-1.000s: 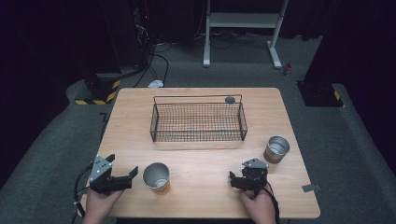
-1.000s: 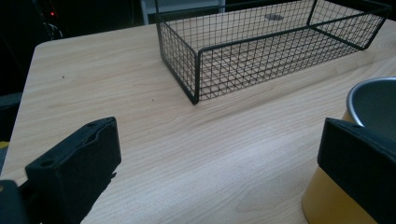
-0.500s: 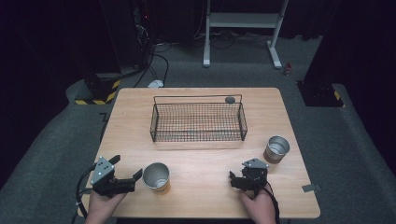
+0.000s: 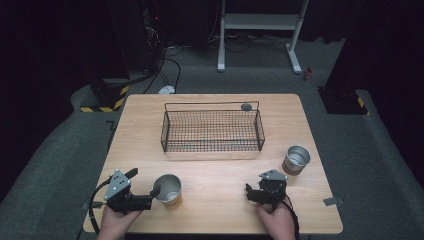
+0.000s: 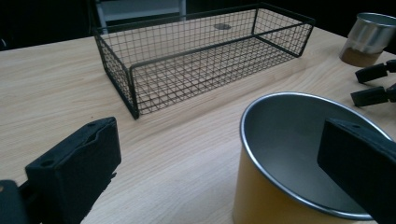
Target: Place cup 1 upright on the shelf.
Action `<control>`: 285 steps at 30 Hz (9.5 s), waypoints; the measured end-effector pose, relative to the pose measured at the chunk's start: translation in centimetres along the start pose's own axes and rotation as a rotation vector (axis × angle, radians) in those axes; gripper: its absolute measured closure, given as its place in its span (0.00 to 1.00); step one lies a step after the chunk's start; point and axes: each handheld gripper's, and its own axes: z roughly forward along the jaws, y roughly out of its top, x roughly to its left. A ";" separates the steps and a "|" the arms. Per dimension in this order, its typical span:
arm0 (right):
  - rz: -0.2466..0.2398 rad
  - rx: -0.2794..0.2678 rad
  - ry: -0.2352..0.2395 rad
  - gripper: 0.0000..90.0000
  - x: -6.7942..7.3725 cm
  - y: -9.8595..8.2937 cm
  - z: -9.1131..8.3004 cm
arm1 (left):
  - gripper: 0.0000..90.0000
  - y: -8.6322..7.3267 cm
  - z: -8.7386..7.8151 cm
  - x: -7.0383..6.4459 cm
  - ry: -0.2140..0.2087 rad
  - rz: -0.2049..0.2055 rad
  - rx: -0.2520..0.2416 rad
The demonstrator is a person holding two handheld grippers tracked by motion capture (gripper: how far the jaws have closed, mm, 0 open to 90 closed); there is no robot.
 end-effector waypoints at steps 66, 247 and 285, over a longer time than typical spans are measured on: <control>0.000 0.000 0.000 0.11 0.0 0.0 0.0 | 0.01 -0.5 2.7 -3.6 -0.131 0.062 0.037; -0.005 -0.001 0.006 0.12 0.0 0.0 0.0 | 0.15 7.2 6.7 -0.8 -0.078 0.026 -0.053; -0.009 0.000 0.014 0.12 0.1 0.0 0.0 | 0.15 10.9 11.6 0.5 -0.064 -0.008 -0.048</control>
